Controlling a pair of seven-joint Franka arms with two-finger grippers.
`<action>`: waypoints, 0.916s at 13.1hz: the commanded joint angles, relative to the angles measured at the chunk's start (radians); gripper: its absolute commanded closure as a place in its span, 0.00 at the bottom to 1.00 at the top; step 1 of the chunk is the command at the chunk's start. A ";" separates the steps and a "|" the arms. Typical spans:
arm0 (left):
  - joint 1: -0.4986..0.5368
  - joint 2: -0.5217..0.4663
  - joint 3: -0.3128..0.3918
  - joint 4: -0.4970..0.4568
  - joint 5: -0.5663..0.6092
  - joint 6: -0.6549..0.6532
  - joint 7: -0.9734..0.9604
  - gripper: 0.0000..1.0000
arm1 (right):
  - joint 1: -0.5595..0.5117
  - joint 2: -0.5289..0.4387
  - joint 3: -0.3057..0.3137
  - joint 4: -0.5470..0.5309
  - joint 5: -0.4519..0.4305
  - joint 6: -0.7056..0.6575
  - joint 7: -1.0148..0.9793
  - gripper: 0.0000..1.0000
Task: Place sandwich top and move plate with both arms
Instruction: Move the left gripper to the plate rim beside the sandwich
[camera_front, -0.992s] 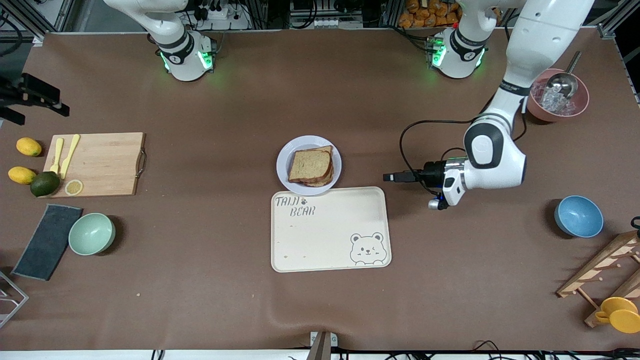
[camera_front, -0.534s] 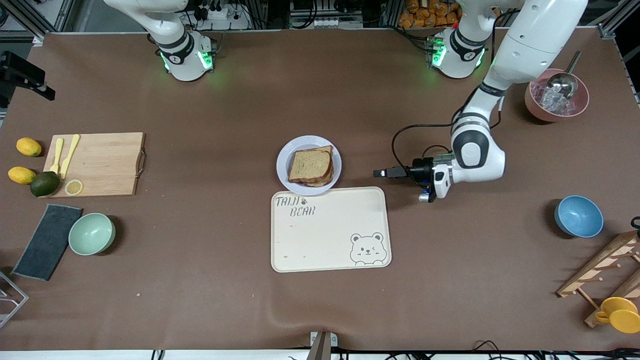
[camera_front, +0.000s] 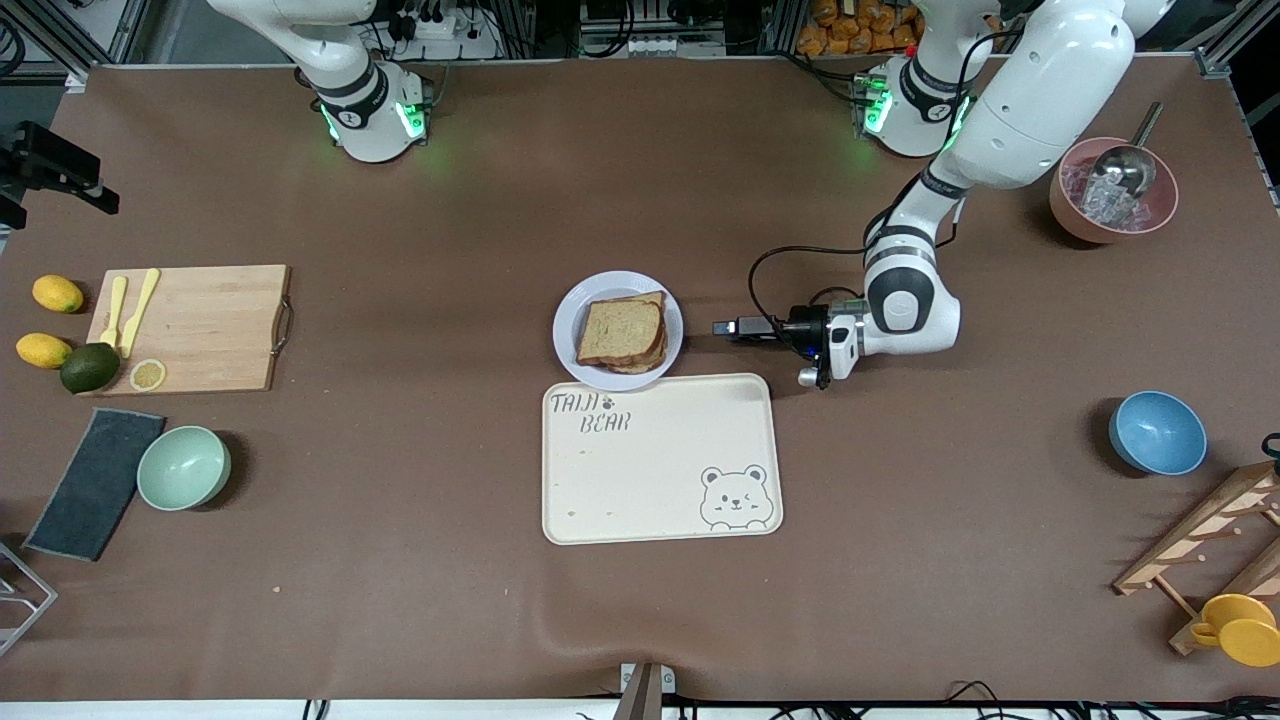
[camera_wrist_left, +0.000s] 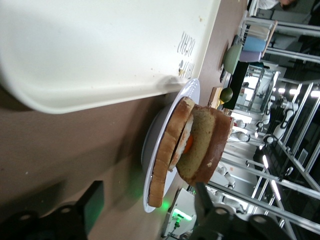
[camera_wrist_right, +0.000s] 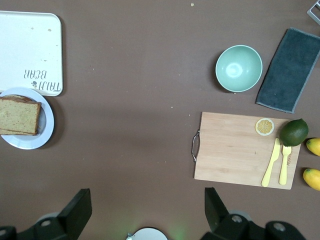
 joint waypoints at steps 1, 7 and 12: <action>0.001 0.022 -0.015 0.008 -0.036 -0.008 0.087 0.30 | -0.008 0.011 0.010 0.000 -0.019 0.018 0.012 0.00; -0.022 0.071 -0.043 0.026 -0.143 -0.009 0.237 0.34 | -0.028 0.029 0.009 -0.001 -0.016 0.029 0.014 0.00; -0.037 0.100 -0.043 0.043 -0.158 -0.009 0.254 0.40 | -0.020 0.035 0.009 0.002 -0.012 0.030 0.014 0.00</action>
